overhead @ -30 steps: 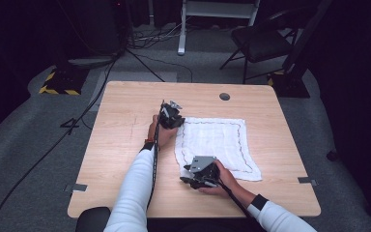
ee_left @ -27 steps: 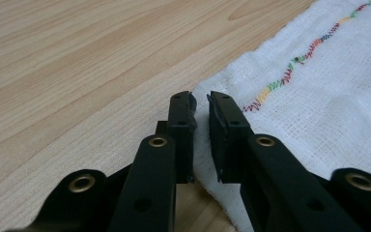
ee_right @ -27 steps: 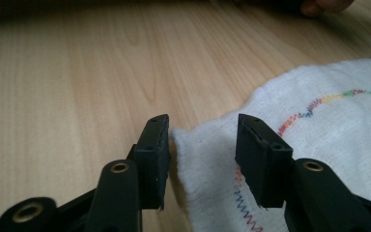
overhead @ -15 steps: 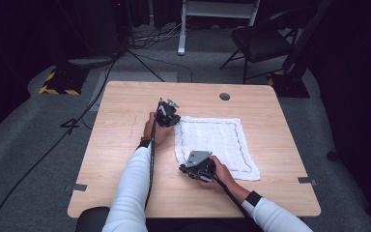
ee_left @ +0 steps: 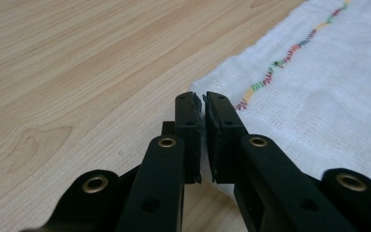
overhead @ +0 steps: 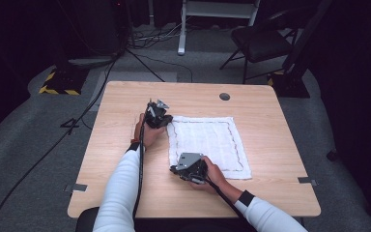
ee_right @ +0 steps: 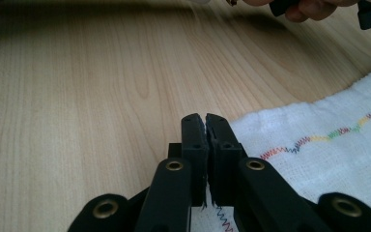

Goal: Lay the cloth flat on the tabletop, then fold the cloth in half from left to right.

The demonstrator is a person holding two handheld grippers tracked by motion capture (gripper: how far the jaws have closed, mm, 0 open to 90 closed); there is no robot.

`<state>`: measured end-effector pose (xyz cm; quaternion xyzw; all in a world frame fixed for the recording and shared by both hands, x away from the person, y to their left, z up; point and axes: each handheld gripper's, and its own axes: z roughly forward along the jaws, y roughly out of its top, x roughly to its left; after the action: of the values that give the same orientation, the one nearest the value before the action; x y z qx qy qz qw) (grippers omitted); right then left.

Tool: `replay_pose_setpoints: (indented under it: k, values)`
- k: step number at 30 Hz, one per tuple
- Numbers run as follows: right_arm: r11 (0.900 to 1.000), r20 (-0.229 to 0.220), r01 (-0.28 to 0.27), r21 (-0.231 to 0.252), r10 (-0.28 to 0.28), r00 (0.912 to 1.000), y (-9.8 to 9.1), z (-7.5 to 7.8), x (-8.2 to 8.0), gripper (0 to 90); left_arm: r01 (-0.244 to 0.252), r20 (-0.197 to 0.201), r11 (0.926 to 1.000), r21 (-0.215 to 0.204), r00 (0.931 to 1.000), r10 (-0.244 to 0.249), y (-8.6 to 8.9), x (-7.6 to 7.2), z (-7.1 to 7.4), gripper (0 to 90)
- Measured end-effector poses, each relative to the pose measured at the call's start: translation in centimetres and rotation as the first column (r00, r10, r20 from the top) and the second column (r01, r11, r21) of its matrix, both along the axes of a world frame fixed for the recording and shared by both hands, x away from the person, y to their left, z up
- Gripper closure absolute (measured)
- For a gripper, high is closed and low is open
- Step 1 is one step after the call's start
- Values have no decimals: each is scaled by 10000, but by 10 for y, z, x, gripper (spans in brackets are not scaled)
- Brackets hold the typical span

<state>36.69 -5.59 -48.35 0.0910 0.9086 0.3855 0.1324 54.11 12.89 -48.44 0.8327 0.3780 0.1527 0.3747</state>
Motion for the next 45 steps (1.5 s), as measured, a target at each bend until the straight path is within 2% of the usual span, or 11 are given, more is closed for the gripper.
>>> replay_pose_setpoints:
  k: [2, 4, 9, 13, 22, 25, 32, 40, 45]
  values:
    - [9999, 106, -102, -48, 102, 9999, 2, 1, -2, 875, 47, 23, 9999, -131, 10000, -47, 3, -5, 2, 843]
    - [9999, 124, -142, 21, 142, 9998, 4, 2, -2, 875, 167, 200, 9998, -54, 9997, -165, 8, -8, 6, 844]
    - [9996, 323, -292, -64, 294, 9990, 10, 8, -3, 876, -25, 264, 9992, -403, 9996, 35, 15, -11, 10, 846]
    - [9991, 464, -414, -35, 416, 9981, 14, 12, -5, 876, -89, 229, 9991, -410, 9997, 98, 18, -13, 9, 846]
    - [9990, 431, -405, 204, 396, 9983, 14, 14, -3, 876, -125, 329, 9987, -487, 9994, 141, 23, -15, 12, 847]
    - [9988, 487, -449, 205, 439, 9978, 14, 15, -4, 876, -112, 351, 9991, -404, 9993, 126, 24, -15, 12, 847]
    - [9984, 581, -522, 219, 508, 9970, 16, 16, -4, 876, -246, 328, 9983, -520, 9991, 263, 27, -16, 11, 848]
    - [9980, 699, -536, 322, 512, 9962, 18, 23, -4, 877, -344, 480, 9972, -659, 9981, 376, 35, -19, 17, 849]
    - [9975, 759, -431, 557, 388, 9964, 15, 29, -6, 877, -367, 685, 9960, -811, 9968, 423, 36, -24, 26, 850]
